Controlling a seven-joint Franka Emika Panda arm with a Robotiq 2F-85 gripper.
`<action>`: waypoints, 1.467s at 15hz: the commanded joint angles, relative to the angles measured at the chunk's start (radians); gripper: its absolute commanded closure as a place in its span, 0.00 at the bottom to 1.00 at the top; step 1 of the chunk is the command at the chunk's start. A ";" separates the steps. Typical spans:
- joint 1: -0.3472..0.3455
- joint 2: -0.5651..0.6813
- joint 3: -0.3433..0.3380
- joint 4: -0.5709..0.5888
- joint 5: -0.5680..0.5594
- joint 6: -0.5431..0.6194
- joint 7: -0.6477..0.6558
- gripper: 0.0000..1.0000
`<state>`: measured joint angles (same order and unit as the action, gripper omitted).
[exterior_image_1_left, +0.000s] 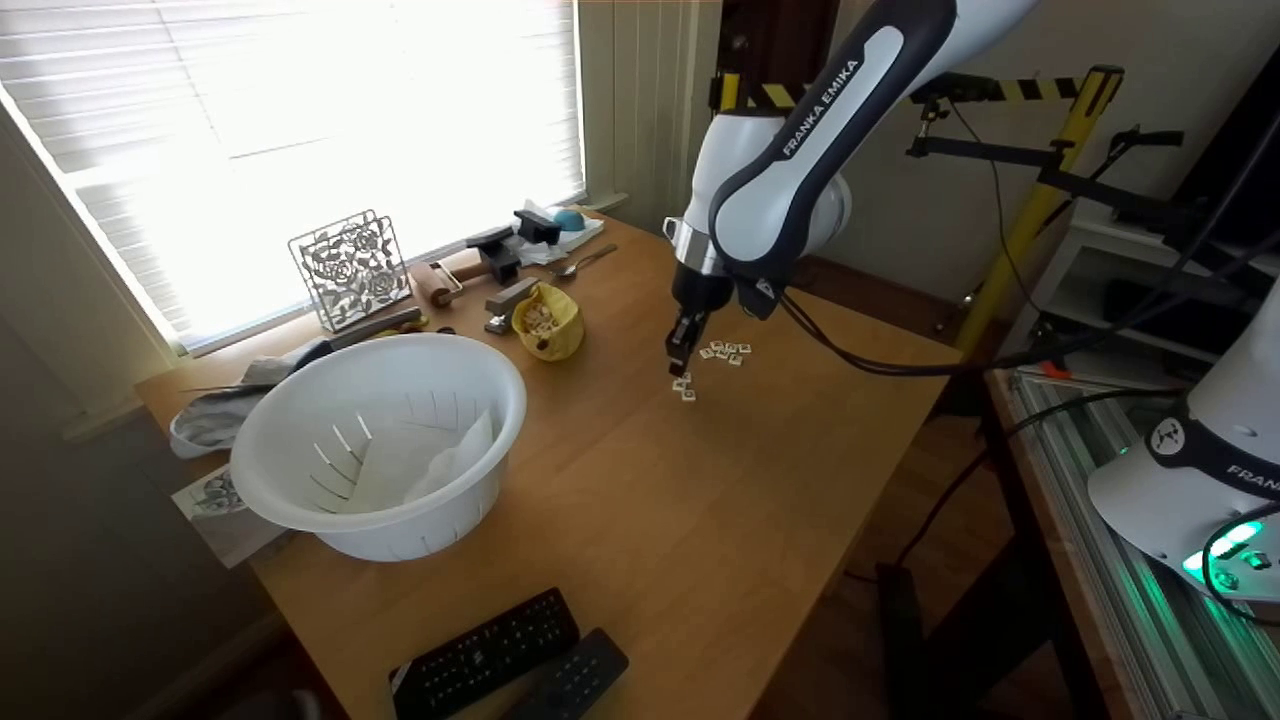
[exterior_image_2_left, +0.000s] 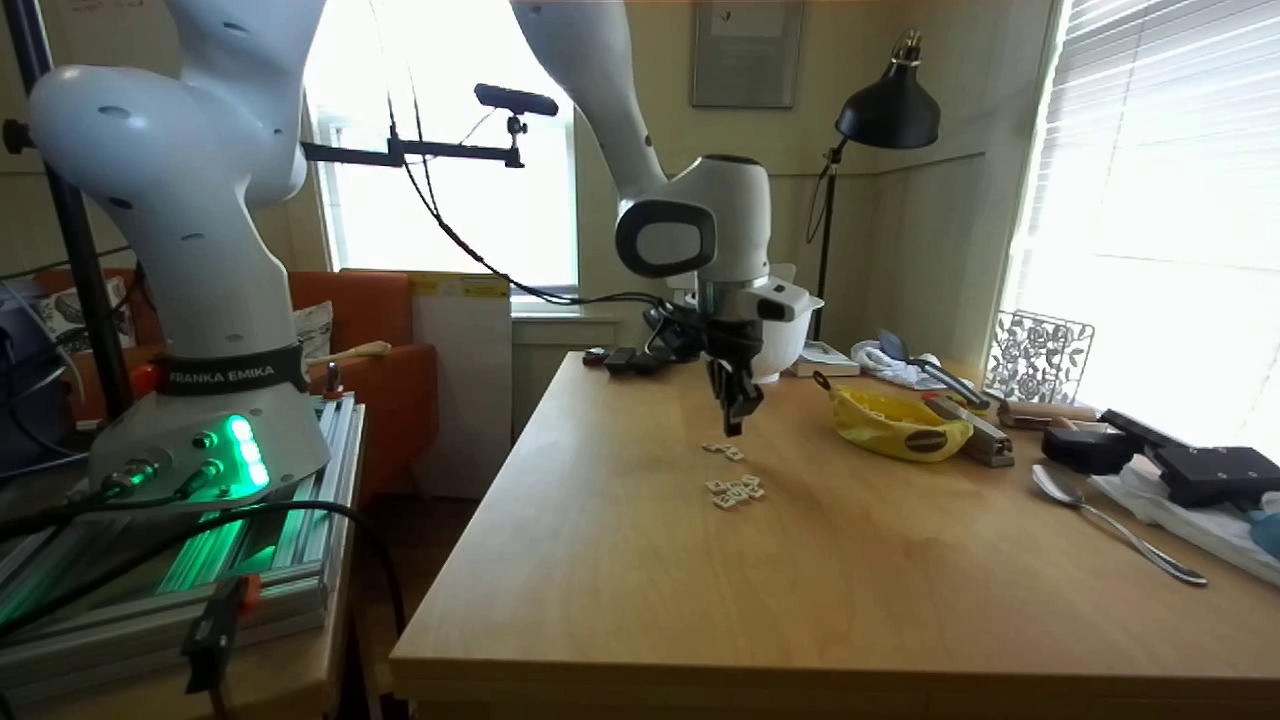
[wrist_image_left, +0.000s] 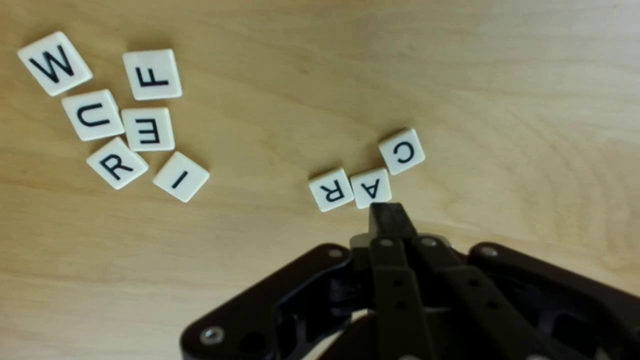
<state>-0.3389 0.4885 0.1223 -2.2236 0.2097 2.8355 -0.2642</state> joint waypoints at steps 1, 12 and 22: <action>-0.028 0.008 0.025 -0.004 0.004 -0.016 -0.085 1.00; -0.026 0.038 0.018 0.000 -0.021 -0.032 -0.168 1.00; -0.018 0.023 0.004 -0.007 -0.036 -0.069 -0.193 1.00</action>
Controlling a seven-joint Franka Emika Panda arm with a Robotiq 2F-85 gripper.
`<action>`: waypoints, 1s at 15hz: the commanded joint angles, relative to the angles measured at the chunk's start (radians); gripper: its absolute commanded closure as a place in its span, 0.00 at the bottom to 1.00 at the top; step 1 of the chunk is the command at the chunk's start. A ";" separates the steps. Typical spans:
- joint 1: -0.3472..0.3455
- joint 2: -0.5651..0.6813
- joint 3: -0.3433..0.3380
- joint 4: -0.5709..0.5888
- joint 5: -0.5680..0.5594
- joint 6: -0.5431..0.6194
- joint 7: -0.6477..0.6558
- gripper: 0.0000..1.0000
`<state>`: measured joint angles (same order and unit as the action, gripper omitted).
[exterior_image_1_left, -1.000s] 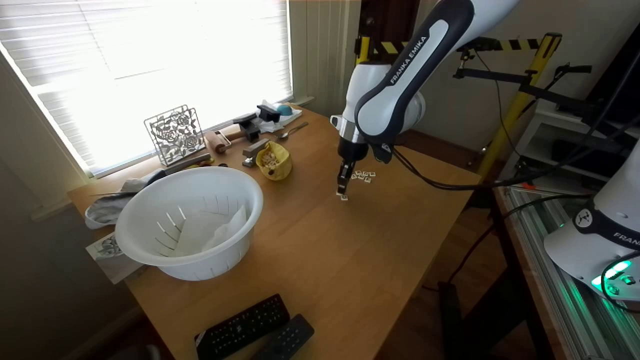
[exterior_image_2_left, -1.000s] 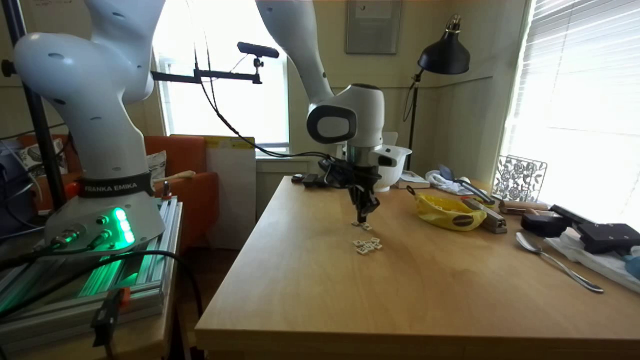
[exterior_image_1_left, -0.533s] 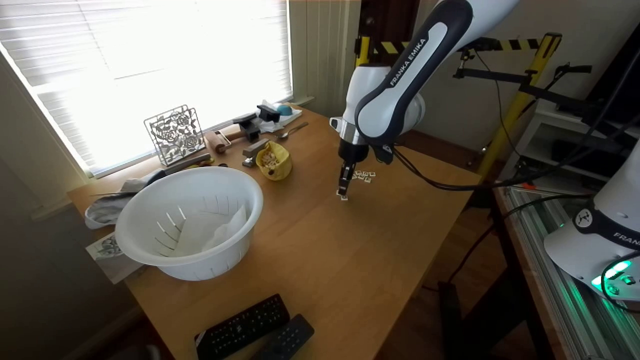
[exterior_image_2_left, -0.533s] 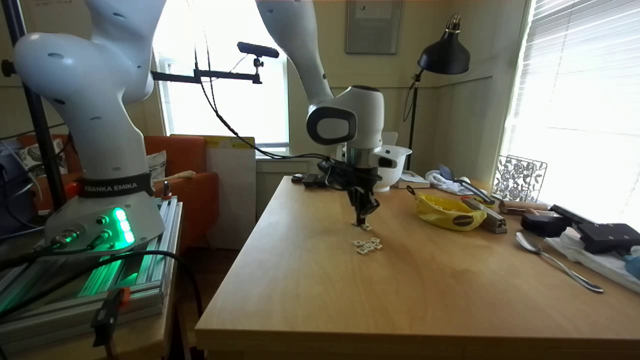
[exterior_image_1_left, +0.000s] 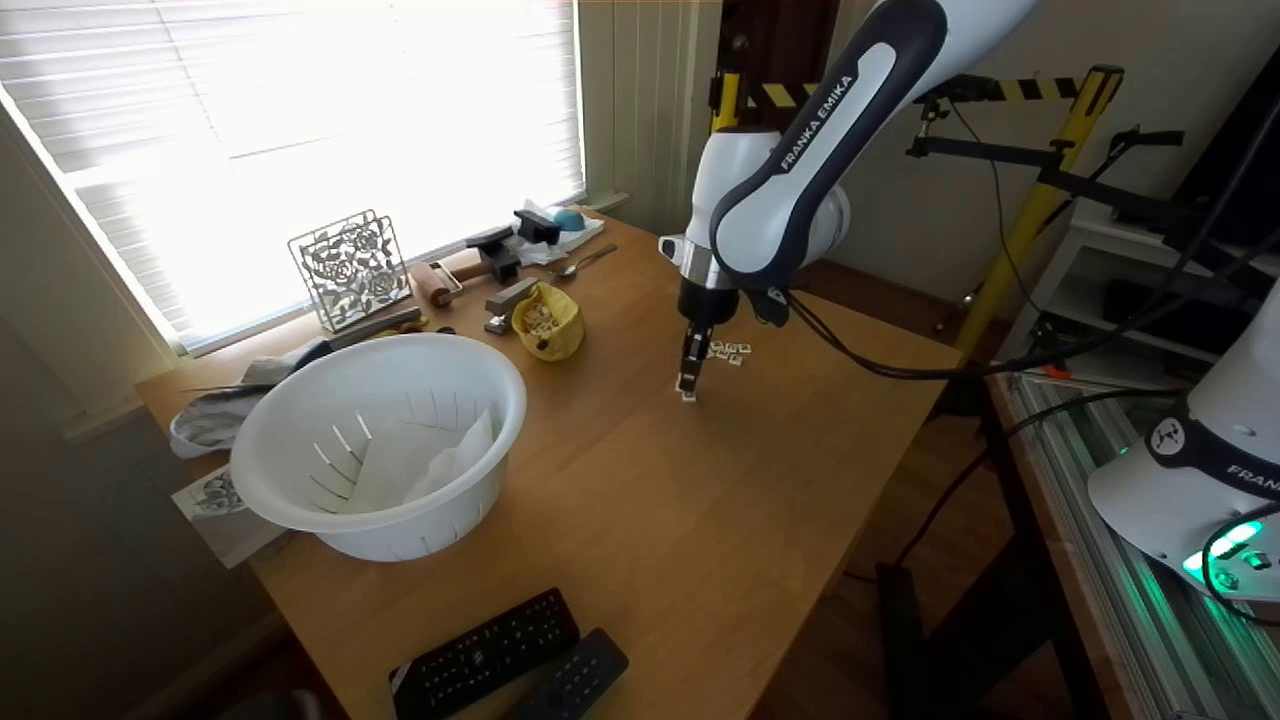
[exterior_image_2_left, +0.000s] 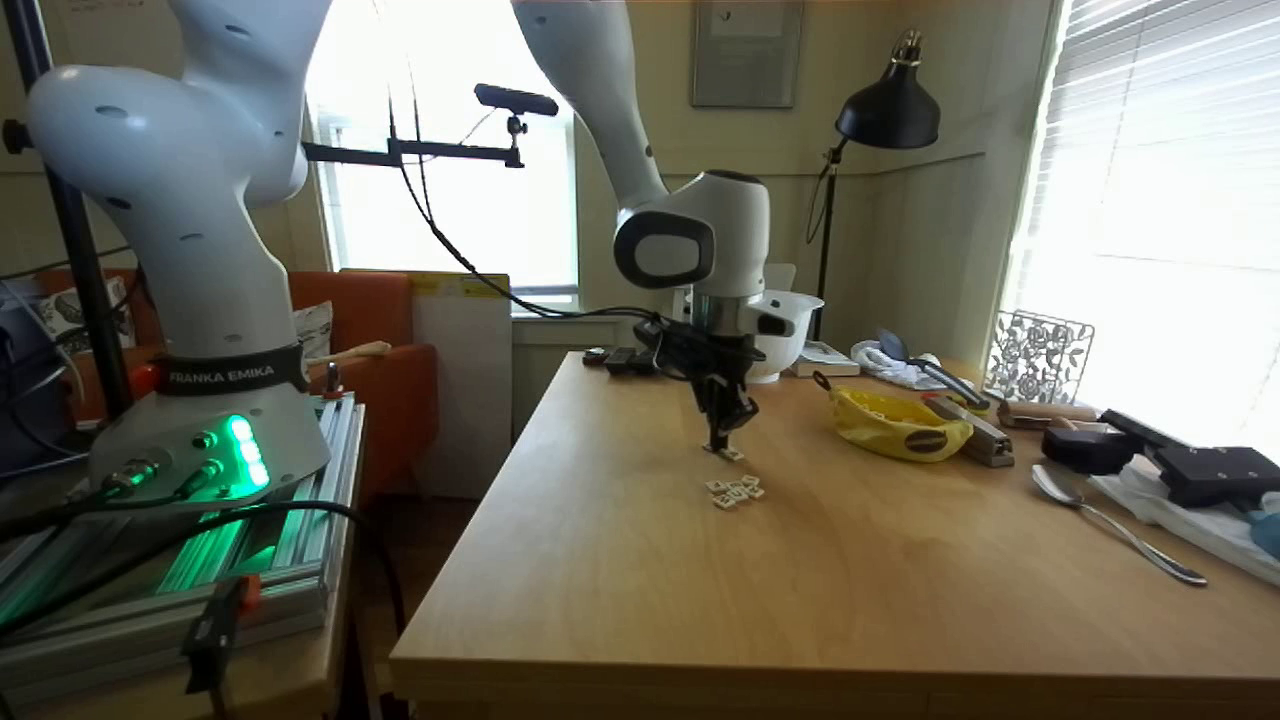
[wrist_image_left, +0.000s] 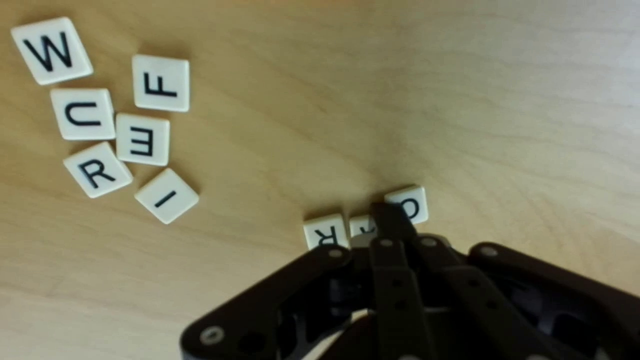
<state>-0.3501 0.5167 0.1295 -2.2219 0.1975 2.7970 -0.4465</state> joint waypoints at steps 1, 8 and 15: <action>-0.004 -0.005 -0.005 -0.008 -0.026 -0.031 -0.011 1.00; 0.001 -0.005 -0.015 -0.006 -0.036 -0.034 -0.013 1.00; -0.011 -0.022 -0.001 -0.012 -0.023 -0.038 -0.025 1.00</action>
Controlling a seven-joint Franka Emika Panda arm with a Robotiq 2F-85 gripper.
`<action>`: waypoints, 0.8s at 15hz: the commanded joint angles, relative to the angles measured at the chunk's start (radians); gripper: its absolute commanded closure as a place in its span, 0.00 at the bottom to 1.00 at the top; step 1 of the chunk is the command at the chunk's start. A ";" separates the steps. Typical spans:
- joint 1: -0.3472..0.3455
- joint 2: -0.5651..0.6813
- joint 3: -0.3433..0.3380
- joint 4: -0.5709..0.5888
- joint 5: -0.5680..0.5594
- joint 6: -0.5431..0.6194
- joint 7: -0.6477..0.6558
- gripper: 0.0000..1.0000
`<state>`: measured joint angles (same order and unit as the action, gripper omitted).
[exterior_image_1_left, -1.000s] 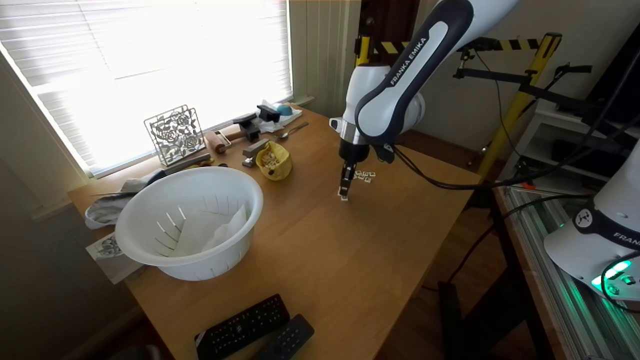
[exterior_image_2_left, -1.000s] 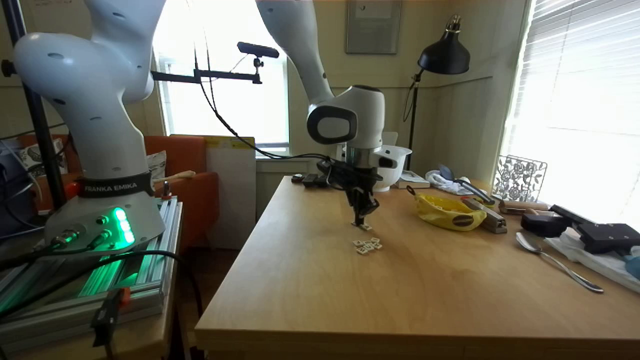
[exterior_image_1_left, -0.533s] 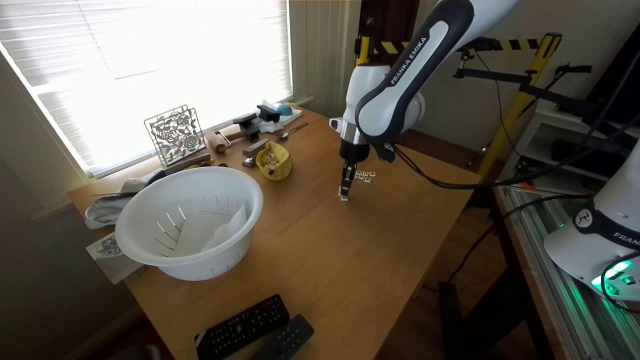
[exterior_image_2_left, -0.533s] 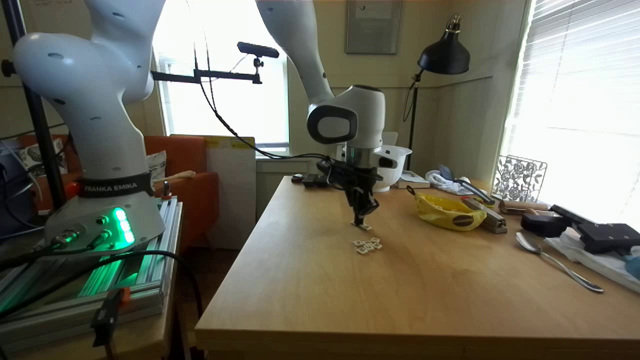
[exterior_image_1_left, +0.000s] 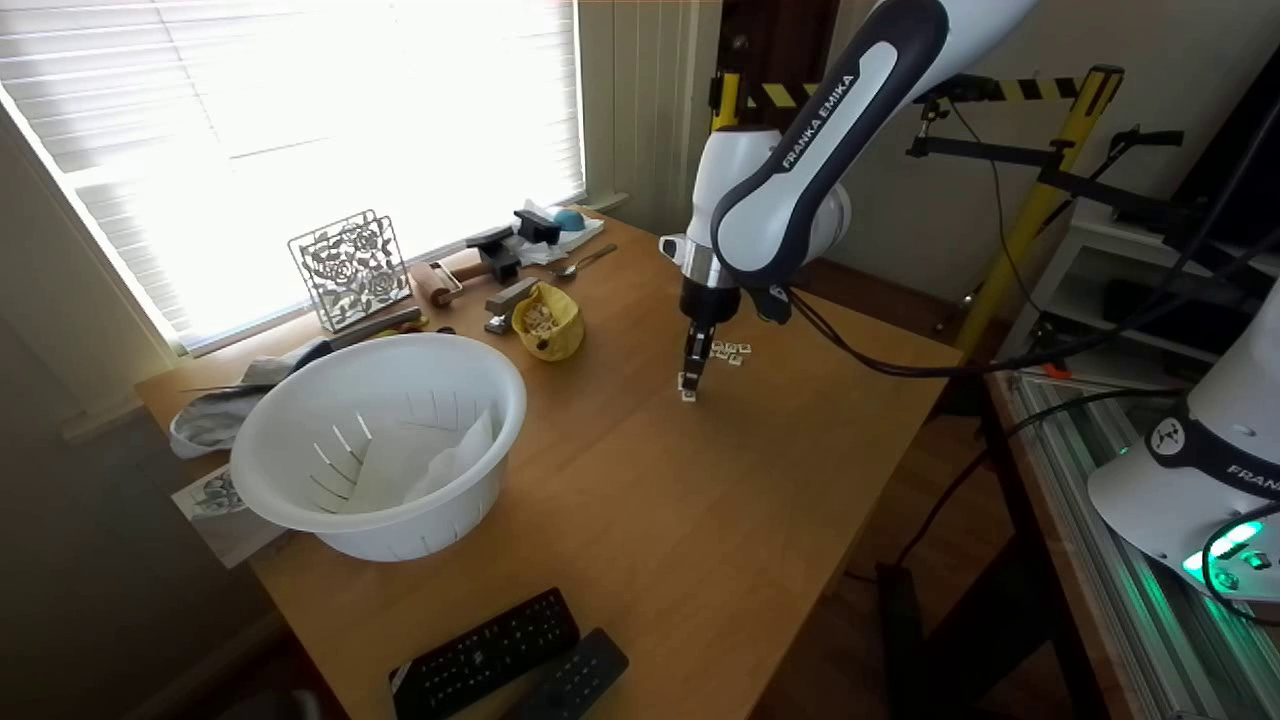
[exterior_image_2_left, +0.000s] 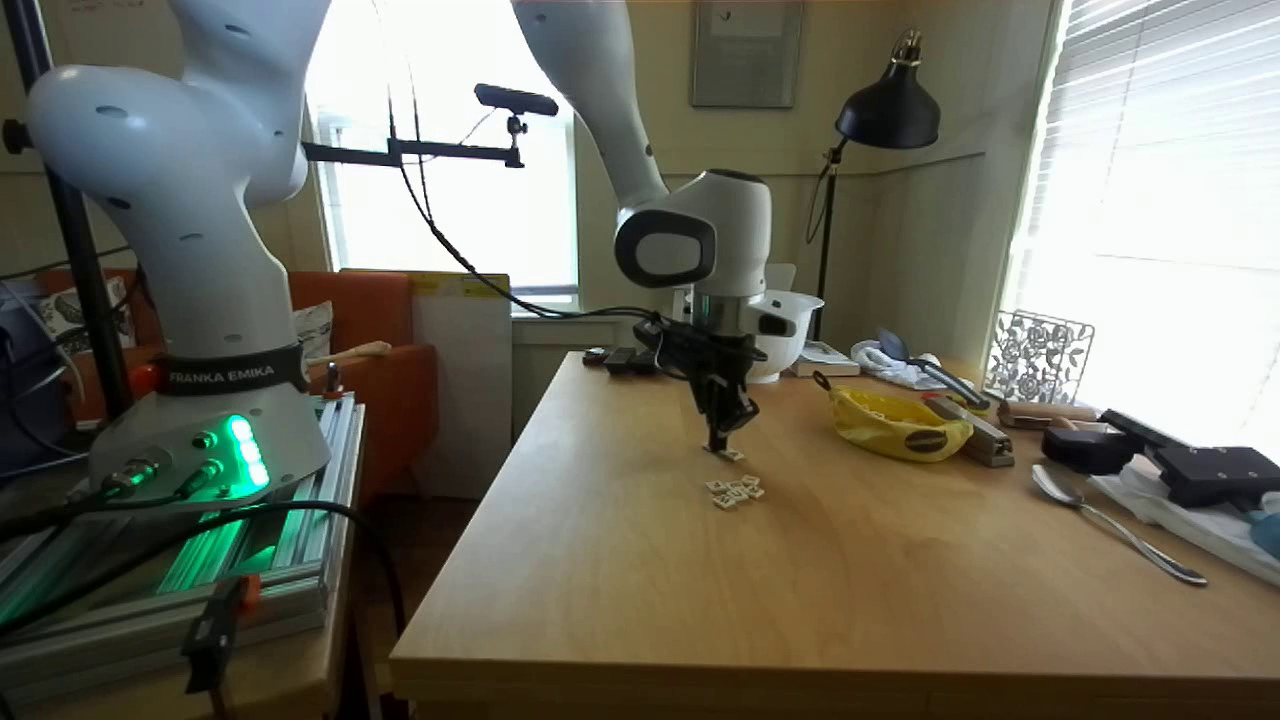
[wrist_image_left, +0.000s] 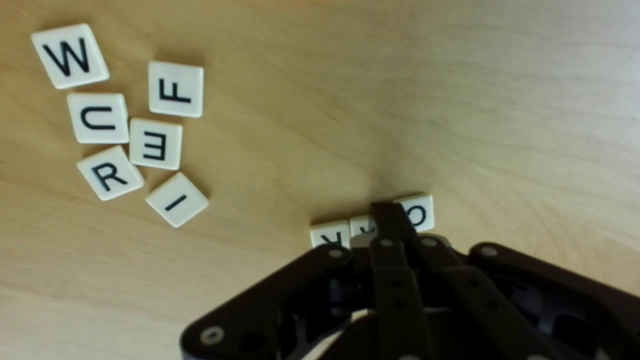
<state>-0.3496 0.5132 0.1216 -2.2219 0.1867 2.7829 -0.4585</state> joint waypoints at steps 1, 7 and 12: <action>-0.014 -0.022 0.010 -0.013 -0.010 -0.024 -0.017 1.00; -0.016 -0.057 0.018 -0.027 -0.008 -0.025 -0.042 1.00; -0.008 -0.104 0.015 -0.035 -0.011 -0.026 -0.055 0.67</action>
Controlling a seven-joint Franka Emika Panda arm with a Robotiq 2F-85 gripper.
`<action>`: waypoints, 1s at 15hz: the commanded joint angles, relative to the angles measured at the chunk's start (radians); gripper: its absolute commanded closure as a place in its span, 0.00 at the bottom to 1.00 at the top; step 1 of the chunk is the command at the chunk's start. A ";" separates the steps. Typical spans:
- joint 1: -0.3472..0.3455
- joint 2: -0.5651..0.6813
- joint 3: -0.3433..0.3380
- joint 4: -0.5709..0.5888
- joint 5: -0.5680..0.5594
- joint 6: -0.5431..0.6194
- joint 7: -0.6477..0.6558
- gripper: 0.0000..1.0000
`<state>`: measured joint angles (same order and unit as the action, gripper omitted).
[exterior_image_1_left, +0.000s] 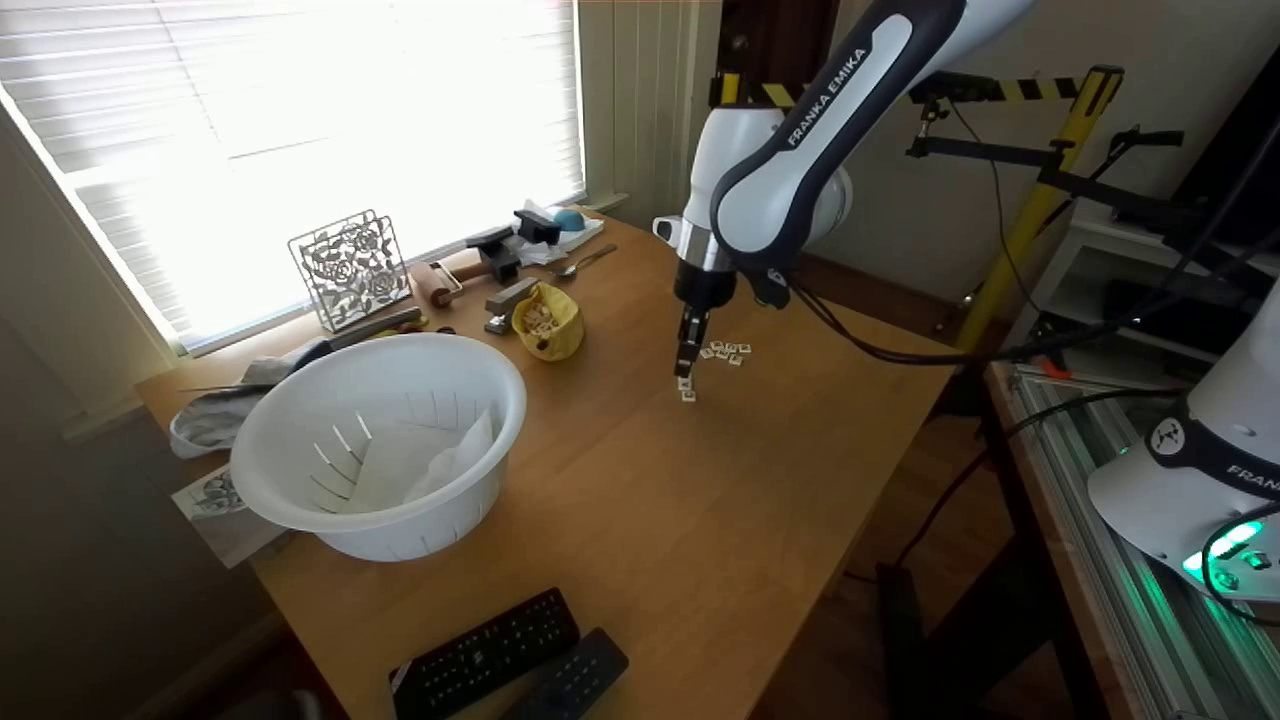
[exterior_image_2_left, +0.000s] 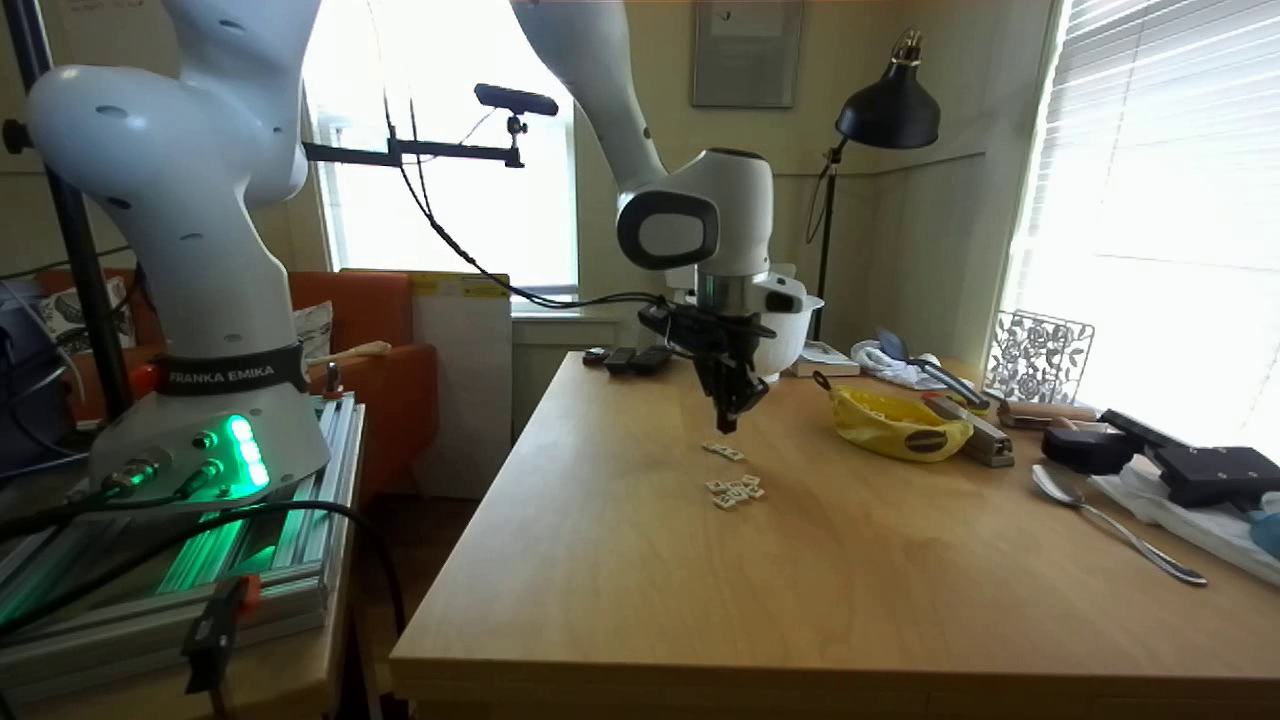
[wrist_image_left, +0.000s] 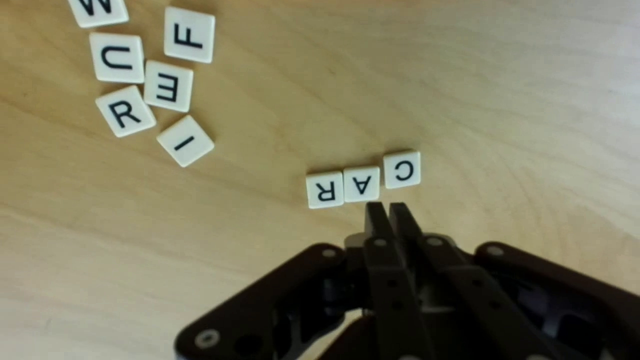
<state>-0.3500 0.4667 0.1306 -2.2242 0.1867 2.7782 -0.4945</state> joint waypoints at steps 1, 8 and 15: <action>-0.008 -0.065 0.007 -0.033 -0.009 -0.023 -0.025 0.60; 0.015 -0.137 -0.016 -0.055 -0.017 -0.060 -0.032 0.12; 0.060 -0.159 -0.068 -0.049 -0.028 -0.096 -0.031 0.00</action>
<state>-0.3041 0.3078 0.0754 -2.2750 0.1502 2.6839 -0.5214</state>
